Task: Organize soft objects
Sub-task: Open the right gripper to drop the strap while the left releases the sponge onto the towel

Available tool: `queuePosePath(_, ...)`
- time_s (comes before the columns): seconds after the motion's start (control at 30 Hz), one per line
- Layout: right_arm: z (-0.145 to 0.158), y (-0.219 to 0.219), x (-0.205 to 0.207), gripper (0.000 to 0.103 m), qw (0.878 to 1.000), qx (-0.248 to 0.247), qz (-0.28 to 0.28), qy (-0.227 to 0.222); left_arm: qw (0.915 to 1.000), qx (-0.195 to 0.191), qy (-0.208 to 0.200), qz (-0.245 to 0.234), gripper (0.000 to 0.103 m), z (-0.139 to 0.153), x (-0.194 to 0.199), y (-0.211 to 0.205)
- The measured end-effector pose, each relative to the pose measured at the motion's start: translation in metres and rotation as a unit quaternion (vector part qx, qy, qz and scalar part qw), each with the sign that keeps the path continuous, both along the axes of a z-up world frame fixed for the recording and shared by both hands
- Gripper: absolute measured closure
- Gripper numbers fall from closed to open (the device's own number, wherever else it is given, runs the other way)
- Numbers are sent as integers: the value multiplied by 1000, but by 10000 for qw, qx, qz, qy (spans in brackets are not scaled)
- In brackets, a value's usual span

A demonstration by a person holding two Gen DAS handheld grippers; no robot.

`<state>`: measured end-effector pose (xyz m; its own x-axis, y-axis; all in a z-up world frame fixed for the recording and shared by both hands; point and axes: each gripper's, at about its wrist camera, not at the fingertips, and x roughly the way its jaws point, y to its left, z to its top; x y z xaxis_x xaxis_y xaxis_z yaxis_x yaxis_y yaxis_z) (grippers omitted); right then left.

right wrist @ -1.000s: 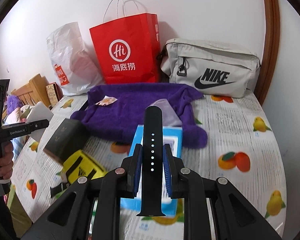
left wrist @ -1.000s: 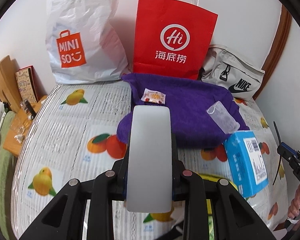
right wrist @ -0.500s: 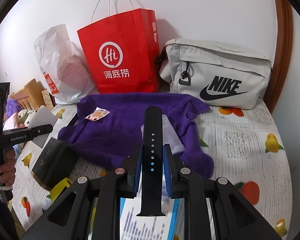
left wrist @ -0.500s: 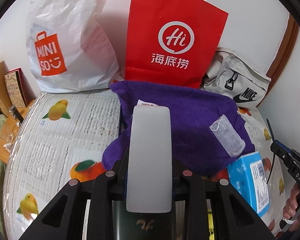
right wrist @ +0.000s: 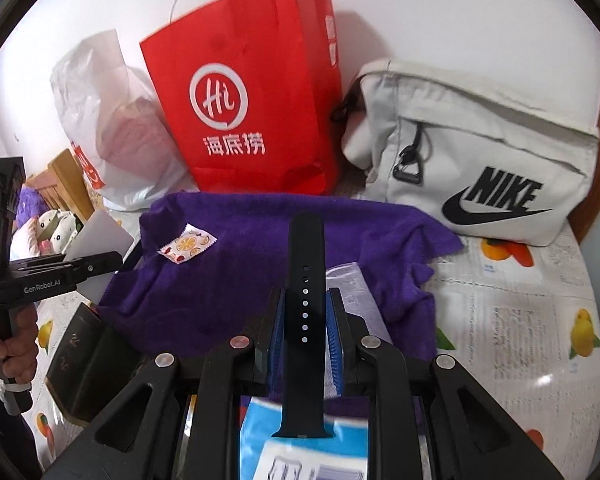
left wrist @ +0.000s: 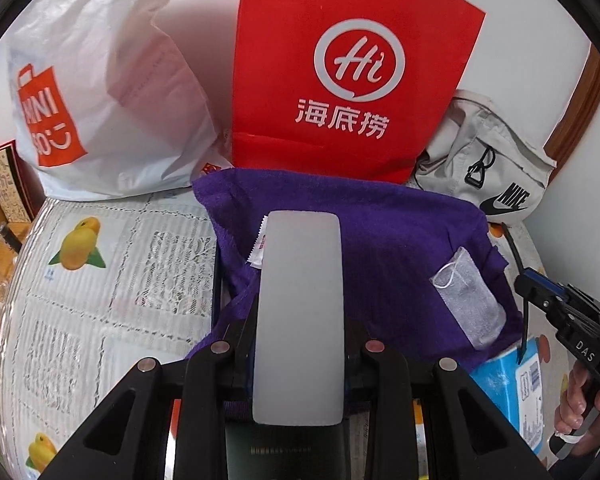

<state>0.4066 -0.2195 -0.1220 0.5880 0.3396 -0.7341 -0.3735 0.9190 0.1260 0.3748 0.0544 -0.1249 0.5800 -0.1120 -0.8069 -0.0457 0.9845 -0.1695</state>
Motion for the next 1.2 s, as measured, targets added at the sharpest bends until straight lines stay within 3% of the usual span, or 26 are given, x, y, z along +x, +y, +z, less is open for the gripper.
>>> queuePosePath(0.33,-19,14,24,82,9995,-114,49,297,9991,-112,405,-85,76,-27,24,-6)
queuePosePath(0.93,-39,27,45,81,9968,-229,137,758,9973,-139,720,-101,74,-32,40,-9)
queuePosePath(1.0,-40,27,46,76,9965,-199,140,805,9973,-117,723,-95,74,-32,40,-8)
queuePosePath(1.07,-39,26,46,63,9966,-161,122,801,9971,-105,742,-87,73,-32,40,-8)
queuePosePath(1.13,-37,25,43,52,9971,-137,101,741,9967,-44,811,-88,64,-32,40,-9)
queuePosePath(1.2,-33,22,39,52,9975,-131,84,683,9968,-18,799,-79,49,-31,38,-9)
